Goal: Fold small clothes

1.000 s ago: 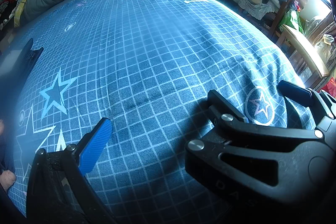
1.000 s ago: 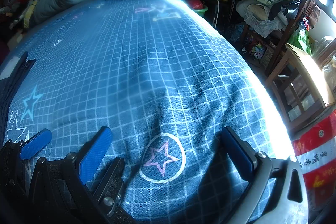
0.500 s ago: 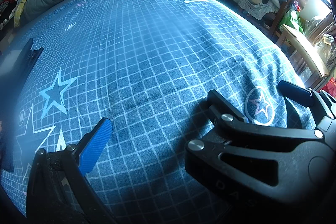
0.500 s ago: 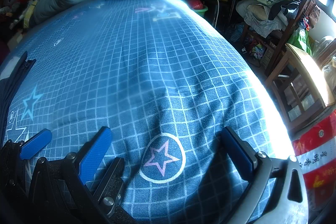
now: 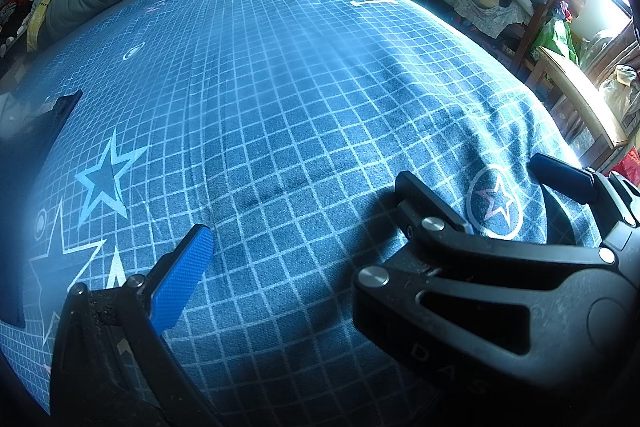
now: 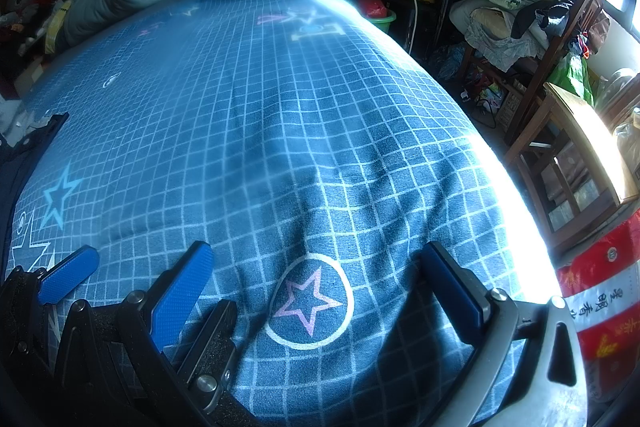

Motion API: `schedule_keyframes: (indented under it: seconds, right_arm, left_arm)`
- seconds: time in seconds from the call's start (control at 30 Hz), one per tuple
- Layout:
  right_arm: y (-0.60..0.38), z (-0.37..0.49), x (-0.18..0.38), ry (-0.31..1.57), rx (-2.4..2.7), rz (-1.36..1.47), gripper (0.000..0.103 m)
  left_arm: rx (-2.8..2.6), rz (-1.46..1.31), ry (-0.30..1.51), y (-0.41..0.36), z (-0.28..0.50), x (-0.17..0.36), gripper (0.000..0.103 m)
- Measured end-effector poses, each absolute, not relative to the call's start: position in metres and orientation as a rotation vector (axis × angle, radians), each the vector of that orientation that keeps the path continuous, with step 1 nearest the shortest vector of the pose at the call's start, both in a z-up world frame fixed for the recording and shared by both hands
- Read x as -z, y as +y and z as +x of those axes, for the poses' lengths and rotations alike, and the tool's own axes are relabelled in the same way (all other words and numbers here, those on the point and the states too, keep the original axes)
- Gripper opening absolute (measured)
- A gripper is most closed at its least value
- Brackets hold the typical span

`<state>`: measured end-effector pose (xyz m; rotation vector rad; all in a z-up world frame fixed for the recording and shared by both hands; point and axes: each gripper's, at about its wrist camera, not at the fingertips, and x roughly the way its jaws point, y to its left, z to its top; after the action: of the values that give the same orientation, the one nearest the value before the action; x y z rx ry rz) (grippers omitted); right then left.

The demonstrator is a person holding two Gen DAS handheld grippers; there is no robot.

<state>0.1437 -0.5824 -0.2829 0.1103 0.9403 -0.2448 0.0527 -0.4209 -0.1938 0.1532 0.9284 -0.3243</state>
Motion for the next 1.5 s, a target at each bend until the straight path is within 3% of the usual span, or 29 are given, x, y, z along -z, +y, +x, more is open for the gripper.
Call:
schedule_keyframes:
  seconds: [1.5]
  right_arm:
    - [-0.5823, 0.1436, 0.2827, 0.940, 0.244, 0.110, 0.103]
  left_arm:
    - [0.333, 0.153, 0.928, -0.4200, 0.0562, 0.1945, 0.103]
